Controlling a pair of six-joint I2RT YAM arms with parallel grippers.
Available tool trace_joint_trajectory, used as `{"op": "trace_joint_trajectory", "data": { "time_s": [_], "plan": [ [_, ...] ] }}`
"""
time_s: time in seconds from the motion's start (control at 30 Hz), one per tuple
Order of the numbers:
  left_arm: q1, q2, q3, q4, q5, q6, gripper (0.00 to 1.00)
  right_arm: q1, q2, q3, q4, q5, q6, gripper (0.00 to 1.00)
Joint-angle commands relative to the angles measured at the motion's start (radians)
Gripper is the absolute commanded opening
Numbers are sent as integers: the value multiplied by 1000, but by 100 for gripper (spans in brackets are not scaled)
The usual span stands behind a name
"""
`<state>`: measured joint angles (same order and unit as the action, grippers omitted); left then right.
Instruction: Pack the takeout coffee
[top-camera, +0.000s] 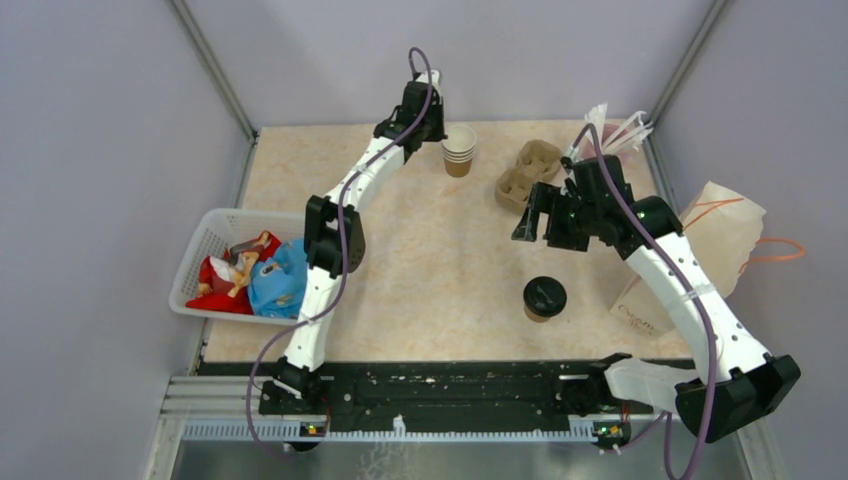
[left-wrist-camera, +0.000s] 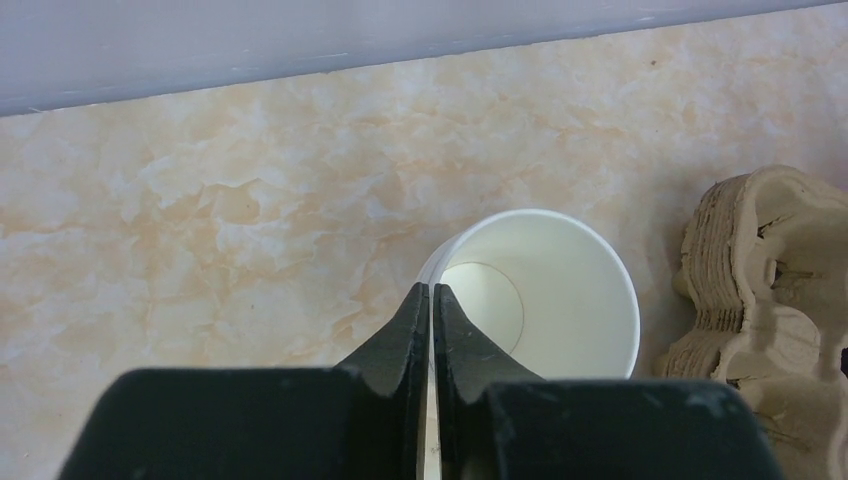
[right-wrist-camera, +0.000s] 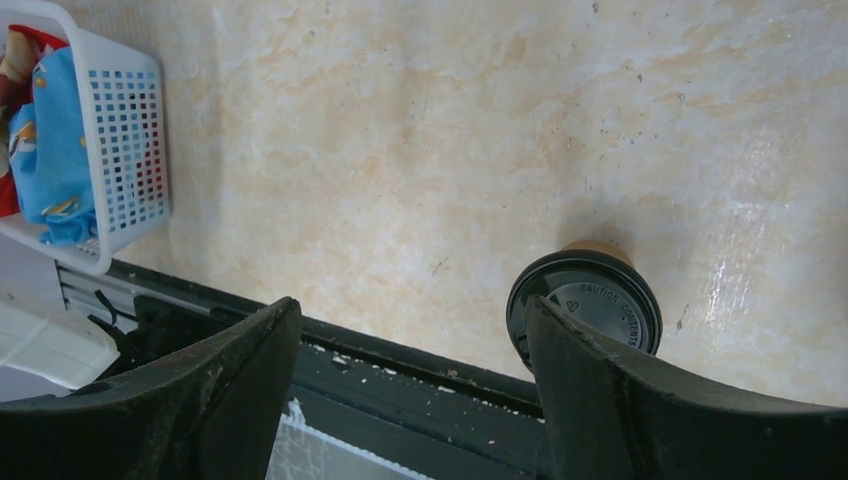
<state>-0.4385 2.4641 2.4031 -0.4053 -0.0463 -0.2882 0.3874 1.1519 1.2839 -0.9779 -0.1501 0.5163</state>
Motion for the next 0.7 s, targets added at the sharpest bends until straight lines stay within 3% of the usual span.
{"op": "trace_joint_trajectory", "data": {
  "time_s": [0.0, 0.17, 0.67],
  "plan": [
    [-3, 10, 37, 17, -9, 20, 16, -11, -23, -5, 19, -12, 8, 81],
    [-3, 19, 36, 14, -7, 25, 24, -11, -41, -18, 18, -10, 16, 81],
    [-5, 37, 36, -4, 5, 28, 23, -14, -29, -20, 32, -25, 10, 81]
  ]
}}
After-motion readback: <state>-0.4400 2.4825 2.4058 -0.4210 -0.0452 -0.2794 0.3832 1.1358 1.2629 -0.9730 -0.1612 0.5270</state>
